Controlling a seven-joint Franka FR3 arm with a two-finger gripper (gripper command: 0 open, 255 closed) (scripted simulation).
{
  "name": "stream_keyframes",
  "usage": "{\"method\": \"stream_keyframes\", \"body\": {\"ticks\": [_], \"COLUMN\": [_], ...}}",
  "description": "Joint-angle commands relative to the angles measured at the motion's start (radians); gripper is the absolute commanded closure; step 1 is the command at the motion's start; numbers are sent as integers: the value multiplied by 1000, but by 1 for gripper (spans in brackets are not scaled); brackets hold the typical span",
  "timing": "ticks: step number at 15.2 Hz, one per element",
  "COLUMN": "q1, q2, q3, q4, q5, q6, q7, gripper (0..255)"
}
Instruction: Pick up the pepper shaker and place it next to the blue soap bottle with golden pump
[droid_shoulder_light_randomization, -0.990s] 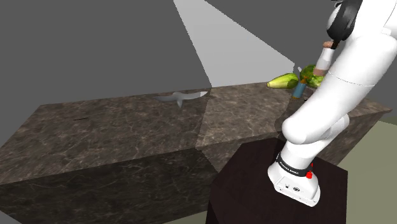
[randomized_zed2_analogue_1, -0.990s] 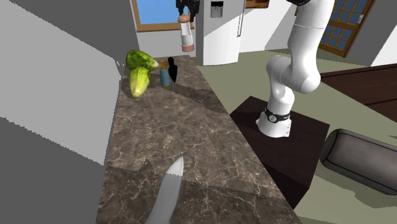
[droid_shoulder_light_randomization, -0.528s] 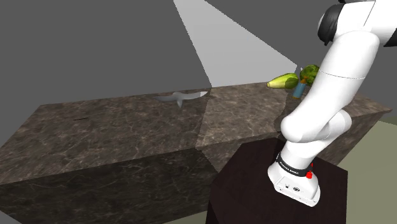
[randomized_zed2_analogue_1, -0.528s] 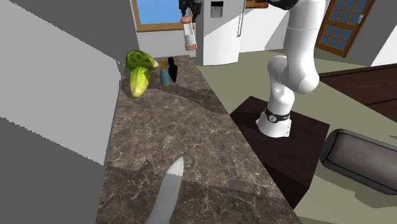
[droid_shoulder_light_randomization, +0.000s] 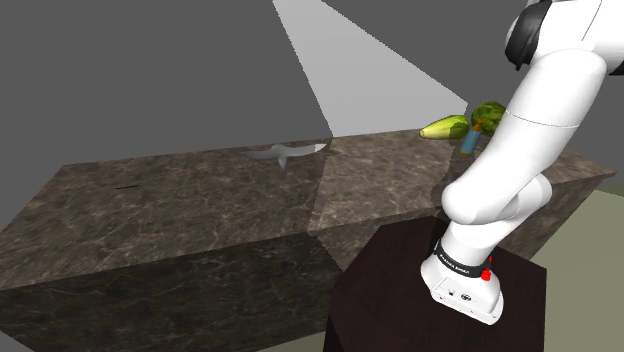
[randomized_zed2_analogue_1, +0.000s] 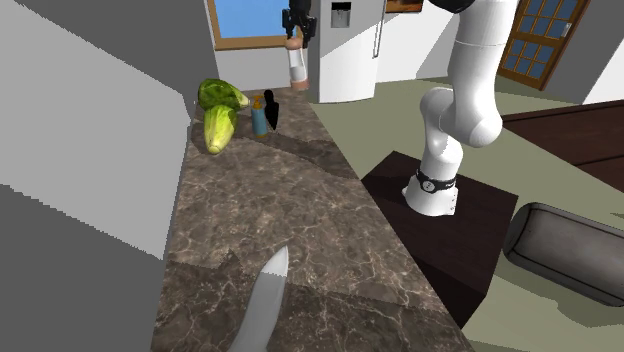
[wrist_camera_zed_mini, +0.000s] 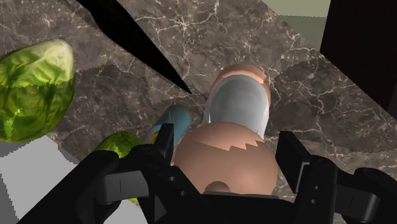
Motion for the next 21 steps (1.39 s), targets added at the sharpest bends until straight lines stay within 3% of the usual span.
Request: {"method": "stream_keyframes", "body": {"ticks": [1,21], "q1": [2,0], "q2": [-4,15], "q3": [1,2], "q4": [-28,-285], "q5": [-4,17], "q6": [27,294], "q7": [3,-10], "gripper": [255,255]}}
